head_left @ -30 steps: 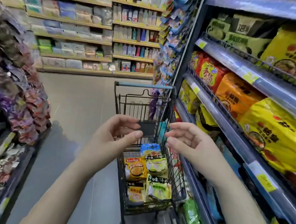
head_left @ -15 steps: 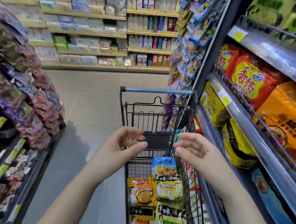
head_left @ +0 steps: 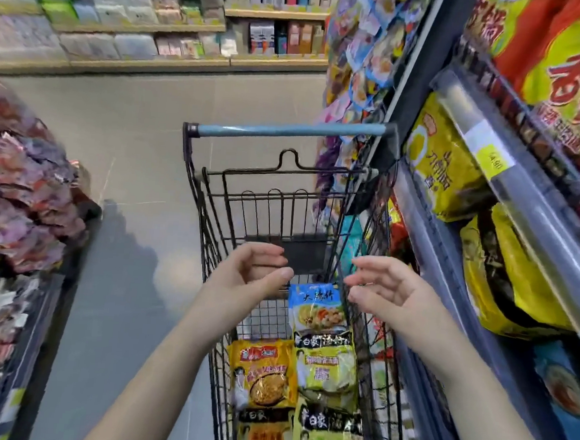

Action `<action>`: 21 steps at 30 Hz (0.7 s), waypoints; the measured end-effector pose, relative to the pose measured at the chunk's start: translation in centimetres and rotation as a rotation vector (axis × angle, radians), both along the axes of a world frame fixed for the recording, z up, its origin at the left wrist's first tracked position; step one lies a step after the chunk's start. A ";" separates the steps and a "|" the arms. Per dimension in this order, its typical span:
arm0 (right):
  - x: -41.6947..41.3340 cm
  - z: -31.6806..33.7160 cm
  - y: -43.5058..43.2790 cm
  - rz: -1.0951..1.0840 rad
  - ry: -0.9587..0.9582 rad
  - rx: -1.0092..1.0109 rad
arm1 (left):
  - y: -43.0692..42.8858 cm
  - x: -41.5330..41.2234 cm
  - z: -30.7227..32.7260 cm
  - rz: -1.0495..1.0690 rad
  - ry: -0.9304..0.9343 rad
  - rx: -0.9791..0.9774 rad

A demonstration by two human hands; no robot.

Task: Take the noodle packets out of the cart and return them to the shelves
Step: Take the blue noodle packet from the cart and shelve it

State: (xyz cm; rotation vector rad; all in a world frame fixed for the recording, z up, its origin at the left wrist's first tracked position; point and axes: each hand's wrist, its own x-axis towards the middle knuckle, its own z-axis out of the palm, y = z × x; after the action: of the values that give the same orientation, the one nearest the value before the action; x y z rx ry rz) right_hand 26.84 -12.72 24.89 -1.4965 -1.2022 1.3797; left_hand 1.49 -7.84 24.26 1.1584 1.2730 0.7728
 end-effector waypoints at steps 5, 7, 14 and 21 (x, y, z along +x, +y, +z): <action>1.1 -6.1 1.8 -0.046 0.016 -0.076 | 3.8 1.5 -8.6 -0.051 0.030 -0.112; 1.4 -8.6 2.6 -0.074 0.024 -0.094 | 5.1 1.9 -12.3 -0.073 0.060 -0.129; 1.9 -15.9 3.8 -0.124 0.030 -0.166 | 7.2 3.9 -26.9 -0.078 0.164 -0.337; 2.3 -19.0 3.4 -0.169 0.041 -0.229 | 7.5 5.2 -37.4 -0.089 0.269 -0.544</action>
State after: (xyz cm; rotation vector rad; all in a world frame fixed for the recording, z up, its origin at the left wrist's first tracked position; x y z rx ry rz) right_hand 29.09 -9.29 5.93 -1.6769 -0.8933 1.4624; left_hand 6.72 -0.37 -13.13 0.8788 1.5206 0.1791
